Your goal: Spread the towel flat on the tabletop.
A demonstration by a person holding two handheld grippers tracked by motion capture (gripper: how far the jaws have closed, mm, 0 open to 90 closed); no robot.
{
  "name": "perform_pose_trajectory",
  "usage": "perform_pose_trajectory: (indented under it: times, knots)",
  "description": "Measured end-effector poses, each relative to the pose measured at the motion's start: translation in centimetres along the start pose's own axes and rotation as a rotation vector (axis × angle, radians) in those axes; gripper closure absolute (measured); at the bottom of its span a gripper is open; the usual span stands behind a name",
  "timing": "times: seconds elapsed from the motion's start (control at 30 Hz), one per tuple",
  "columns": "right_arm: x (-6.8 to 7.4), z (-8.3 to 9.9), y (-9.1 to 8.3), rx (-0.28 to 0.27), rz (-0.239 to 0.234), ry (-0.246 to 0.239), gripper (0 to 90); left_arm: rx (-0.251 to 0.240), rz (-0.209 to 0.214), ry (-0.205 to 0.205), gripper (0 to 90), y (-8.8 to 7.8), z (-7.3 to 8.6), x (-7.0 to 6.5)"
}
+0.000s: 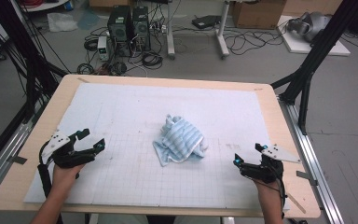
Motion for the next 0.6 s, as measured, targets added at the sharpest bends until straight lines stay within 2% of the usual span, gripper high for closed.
perform_pose_trajectory:
  times: [0.27, 0.37, 0.43, 0.53, 0.6]
  knots:
    - [0.06, -0.12, 0.42, -0.010, -0.024, 0.010, 7.1, -0.007, -0.013, -0.002, 18.2, -0.14, -0.12, 0.20]
    - [-0.18, 0.08, 0.58, -0.010, -0.033, 0.019, 7.1, -0.004, -0.005, -0.006, 19.1, -0.05, -0.20, 0.10]
    - [-0.17, 0.19, 0.47, -0.005, -0.038, 0.023, 7.1, -0.003, -0.007, 0.005, 19.9, 0.01, -0.30, 0.01]
    - [-0.13, 0.23, 0.29, -0.003, -0.037, 0.024, 7.1, 0.000, 0.004, 0.000, 19.2, 0.18, -0.34, -0.16]
    - [0.04, 0.20, 0.05, -0.001, -0.033, 0.021, 7.1, 0.010, 0.031, -0.009, 18.0, 0.55, -0.32, -0.51]
Point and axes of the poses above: each handheld gripper's, and its own axes: y roughly forward along the jaws, z roughly out of its underside, x roughly to its left, the point moved 3 cm from there along y, roughly forward along the jaws, and after that the axes turned 2 degrees about -y, right-handed, at the moved point
